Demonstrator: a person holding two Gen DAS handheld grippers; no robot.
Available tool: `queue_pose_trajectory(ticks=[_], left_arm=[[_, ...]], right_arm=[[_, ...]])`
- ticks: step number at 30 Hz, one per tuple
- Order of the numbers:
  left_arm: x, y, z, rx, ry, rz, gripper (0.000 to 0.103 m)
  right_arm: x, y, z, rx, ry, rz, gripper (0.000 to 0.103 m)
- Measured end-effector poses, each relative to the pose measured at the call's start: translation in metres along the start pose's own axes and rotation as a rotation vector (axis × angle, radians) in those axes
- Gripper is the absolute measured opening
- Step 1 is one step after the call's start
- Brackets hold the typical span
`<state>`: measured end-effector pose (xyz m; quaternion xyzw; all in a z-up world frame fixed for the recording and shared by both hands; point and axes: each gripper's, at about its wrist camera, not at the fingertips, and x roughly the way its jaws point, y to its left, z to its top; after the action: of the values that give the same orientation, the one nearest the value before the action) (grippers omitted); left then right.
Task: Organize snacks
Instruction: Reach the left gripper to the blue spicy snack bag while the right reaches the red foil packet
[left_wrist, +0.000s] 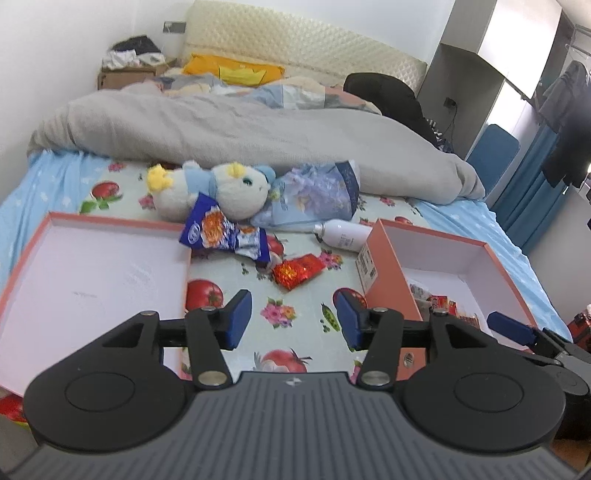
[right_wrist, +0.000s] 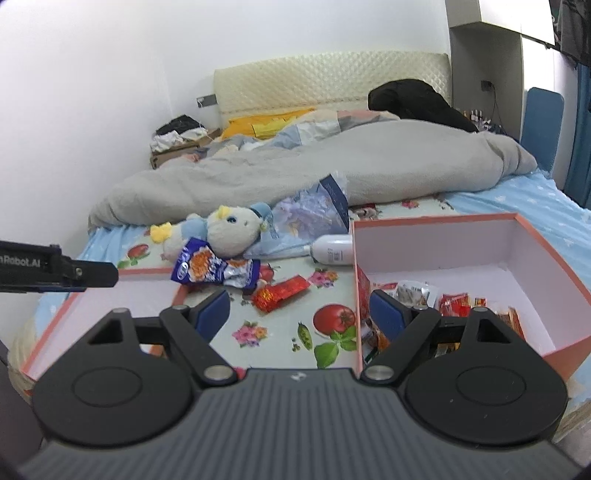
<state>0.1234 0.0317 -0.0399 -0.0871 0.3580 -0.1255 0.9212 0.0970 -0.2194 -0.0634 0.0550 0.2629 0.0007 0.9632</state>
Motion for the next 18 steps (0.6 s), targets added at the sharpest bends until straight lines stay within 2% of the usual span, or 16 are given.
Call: queue_pose_trajectory(ticks=[10, 14, 18], left_arm=[[0.050, 0.032, -0.019, -0.107, 0.025, -0.015, 0.057], [0.081, 0.047, -0.019, -0.162, 0.030, -0.027, 0.057], [0.117, 0.060, -0.015, -0.205, 0.038, -0.030, 0.057]], right_arm=[[0.031, 0.010, -0.020, -0.014, 0.031, 0.068, 0.084], [0.053, 0.011, -0.021, -0.023, 0.073, 0.092, 0.084], [0.077, 0.018, -0.023, -0.057, 0.075, 0.110, 0.084]])
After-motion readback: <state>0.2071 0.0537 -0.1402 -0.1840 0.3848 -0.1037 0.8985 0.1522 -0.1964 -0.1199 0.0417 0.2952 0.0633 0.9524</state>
